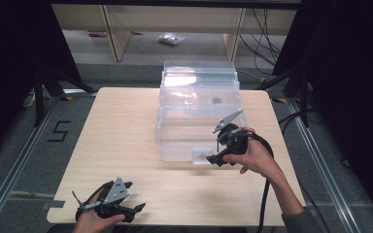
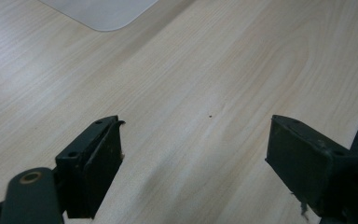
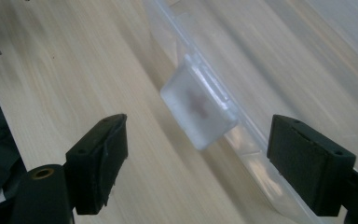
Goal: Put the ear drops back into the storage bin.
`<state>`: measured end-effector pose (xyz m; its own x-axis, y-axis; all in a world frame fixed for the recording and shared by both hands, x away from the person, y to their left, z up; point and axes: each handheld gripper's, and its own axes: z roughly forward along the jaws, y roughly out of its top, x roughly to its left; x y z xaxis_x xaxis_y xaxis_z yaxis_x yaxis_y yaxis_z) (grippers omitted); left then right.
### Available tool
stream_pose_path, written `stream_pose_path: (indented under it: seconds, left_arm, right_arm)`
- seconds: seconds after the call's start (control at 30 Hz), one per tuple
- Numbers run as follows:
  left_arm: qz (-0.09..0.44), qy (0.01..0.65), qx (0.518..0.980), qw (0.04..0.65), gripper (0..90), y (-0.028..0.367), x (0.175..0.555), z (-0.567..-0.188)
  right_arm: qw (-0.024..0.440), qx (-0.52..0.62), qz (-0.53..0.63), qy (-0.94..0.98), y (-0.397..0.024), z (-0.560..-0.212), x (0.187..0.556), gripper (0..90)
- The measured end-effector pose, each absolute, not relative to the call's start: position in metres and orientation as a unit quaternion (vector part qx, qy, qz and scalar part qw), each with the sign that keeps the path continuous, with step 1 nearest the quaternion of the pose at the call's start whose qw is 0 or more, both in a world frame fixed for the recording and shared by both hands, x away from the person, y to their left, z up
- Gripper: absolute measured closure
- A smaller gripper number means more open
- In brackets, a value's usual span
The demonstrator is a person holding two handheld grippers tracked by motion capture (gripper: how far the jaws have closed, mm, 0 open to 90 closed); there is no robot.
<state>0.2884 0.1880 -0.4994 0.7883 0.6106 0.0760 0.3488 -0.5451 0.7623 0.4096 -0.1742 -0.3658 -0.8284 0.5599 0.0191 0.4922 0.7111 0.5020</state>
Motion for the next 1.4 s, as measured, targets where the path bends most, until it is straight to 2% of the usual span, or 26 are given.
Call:
stream_pose_path:
  seconds: [1.4]
  left_arm:
    - [0.168,0.279,0.863,0.387,17.6,0.188,0.288,-0.499]
  right_arm:
    - [0.074,0.267,0.288,0.916,-0.182,-0.406,0.369,18.8]
